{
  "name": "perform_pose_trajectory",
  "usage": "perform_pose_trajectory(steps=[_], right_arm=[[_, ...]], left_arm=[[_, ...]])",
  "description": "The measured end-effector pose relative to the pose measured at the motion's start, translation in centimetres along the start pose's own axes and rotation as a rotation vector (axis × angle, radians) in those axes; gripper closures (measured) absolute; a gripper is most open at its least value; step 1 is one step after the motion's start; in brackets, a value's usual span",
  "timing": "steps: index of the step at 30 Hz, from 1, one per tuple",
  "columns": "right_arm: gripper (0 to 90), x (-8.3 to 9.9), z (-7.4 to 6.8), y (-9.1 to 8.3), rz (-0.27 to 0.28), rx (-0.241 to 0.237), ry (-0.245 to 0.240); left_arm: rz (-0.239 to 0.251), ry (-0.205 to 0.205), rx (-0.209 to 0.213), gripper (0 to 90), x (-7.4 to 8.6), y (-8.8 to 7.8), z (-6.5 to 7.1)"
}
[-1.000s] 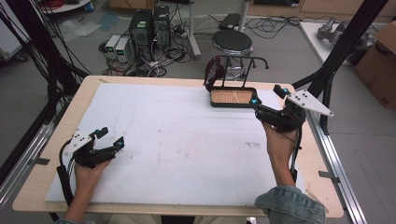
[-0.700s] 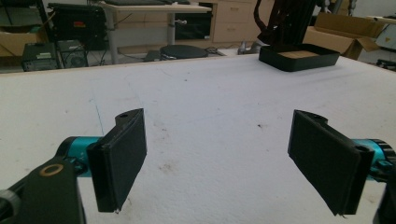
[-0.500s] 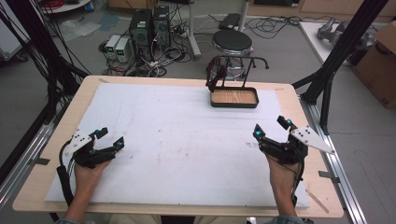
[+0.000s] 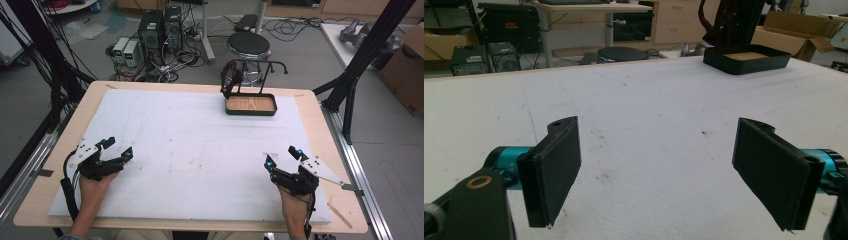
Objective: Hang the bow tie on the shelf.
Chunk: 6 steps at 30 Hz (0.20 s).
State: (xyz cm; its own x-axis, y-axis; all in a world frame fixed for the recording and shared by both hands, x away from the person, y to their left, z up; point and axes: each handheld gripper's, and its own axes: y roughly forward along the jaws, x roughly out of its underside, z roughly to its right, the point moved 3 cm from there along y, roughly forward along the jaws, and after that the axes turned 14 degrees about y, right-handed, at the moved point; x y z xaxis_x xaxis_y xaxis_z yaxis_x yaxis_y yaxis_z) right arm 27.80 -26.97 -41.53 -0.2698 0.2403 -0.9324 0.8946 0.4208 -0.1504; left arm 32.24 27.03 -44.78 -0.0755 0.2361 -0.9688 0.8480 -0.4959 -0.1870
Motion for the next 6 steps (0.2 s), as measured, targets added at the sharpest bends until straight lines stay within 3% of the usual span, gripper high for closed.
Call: perform_pose_trajectory(steps=[6], right_arm=[[12.2, 0.06, -0.18, -0.05, -0.001, -0.006, 0.006]], left_arm=[[-0.006, 0.005, -0.008, 19.6, 0.02, -0.03, -0.04]])
